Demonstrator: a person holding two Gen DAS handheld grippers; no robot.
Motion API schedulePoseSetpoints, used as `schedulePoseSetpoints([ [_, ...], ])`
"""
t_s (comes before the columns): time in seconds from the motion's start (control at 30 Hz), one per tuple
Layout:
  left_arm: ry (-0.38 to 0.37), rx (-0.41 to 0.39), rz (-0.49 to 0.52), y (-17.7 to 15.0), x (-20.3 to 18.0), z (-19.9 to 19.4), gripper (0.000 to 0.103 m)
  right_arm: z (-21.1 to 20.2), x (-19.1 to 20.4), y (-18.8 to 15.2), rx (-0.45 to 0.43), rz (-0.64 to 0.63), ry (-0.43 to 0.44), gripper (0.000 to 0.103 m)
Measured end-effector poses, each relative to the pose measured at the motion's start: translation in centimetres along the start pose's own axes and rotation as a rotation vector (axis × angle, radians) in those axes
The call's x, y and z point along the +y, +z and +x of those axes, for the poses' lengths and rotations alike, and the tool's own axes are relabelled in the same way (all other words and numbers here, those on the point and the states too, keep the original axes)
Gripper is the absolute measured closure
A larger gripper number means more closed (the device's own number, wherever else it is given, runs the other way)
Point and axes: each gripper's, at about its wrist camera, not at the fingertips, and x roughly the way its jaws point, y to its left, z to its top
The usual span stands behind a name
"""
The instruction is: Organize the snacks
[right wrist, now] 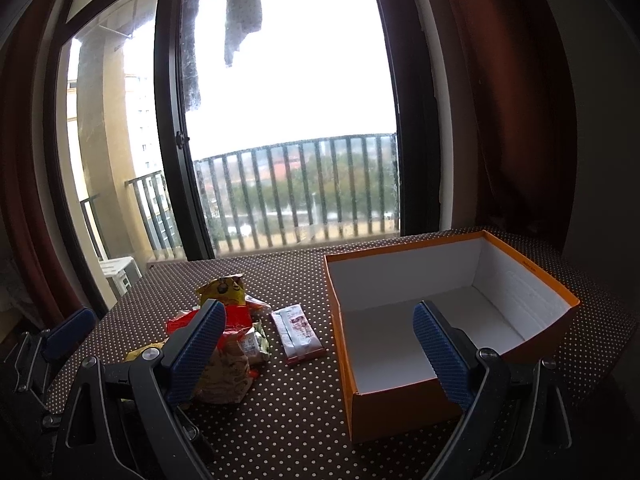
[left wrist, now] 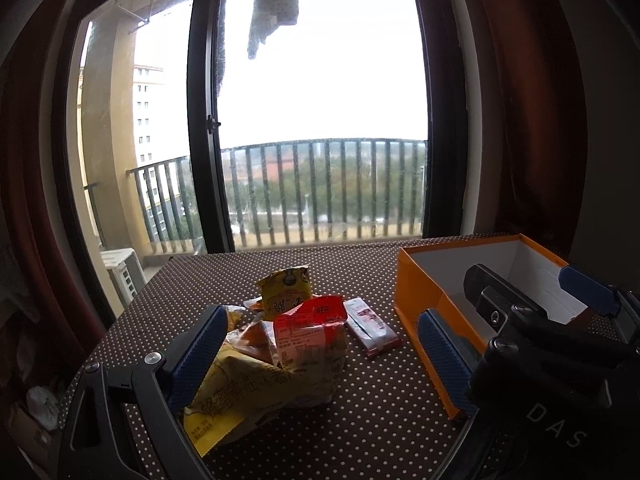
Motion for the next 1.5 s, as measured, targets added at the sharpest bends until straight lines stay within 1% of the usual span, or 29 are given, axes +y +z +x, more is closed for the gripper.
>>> schedulePoseSetpoints([
  [0.23,-0.017,0.013,-0.008,0.0,0.0,0.1,0.007,-0.2,0.0,-0.1,-0.002,0.007,-0.006,0.007],
  [0.6,0.001,-0.004,0.0,0.0,-0.1,0.0,0.007,-0.2,0.2,0.0,0.0,-0.001,-0.021,0.007],
  [0.97,-0.019,0.012,-0.014,0.0,0.3,0.2,0.007,-0.3,0.4,-0.2,-0.003,0.001,-0.015,0.007],
  [1.5,-0.013,0.014,-0.013,-0.2,1.0,0.7,0.007,0.2,0.9,-0.2,0.012,-0.004,-0.014,0.007],
])
